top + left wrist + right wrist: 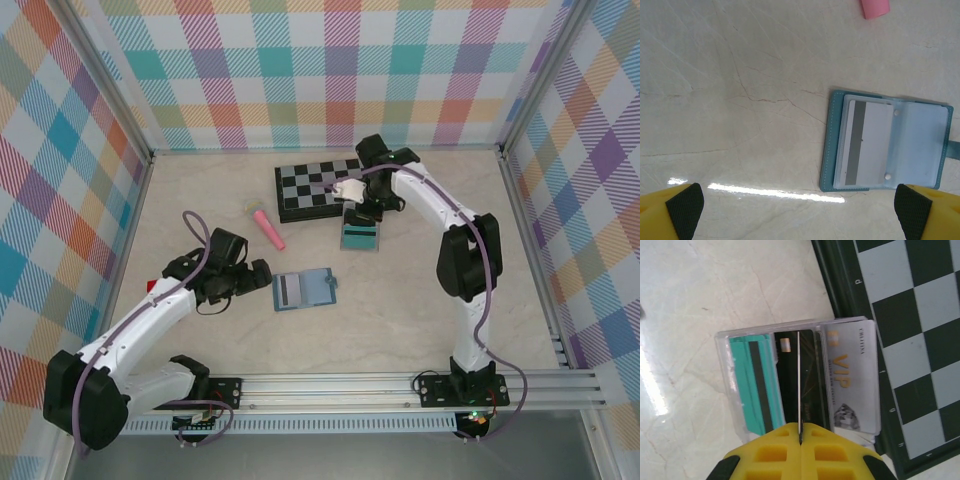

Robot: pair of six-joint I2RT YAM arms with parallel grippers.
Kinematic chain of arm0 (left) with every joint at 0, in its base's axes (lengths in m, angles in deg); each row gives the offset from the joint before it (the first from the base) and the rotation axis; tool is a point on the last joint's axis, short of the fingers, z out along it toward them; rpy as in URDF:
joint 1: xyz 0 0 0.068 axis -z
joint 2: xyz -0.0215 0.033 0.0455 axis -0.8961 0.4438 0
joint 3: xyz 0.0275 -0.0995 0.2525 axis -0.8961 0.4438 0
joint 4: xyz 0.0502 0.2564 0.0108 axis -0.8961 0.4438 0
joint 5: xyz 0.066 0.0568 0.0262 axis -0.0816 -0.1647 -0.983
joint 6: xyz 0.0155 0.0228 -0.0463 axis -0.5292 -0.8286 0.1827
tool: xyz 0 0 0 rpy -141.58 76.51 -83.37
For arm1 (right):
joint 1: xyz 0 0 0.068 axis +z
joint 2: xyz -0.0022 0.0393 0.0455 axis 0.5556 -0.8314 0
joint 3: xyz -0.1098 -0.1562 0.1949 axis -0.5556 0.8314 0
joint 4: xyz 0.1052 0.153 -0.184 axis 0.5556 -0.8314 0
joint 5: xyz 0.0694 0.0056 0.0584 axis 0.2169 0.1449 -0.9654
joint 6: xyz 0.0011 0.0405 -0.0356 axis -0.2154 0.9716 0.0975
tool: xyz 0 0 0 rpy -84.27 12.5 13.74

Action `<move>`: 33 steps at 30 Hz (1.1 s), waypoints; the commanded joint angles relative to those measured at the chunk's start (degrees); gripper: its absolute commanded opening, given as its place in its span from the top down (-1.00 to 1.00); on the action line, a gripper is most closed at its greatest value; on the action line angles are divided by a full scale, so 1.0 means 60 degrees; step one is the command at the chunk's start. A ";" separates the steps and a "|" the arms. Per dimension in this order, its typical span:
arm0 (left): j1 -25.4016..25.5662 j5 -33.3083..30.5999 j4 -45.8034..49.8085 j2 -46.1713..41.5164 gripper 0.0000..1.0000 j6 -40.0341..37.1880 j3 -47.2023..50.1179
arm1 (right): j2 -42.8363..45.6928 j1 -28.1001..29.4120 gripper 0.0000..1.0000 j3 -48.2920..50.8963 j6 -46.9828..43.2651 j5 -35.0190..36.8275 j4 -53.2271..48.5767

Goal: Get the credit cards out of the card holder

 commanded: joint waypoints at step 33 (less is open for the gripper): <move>-0.0115 0.0412 0.0310 0.0356 -1.00 -0.0647 -0.0673 | -0.0811 -0.0005 0.80 -0.0071 -0.1758 0.0280 0.0592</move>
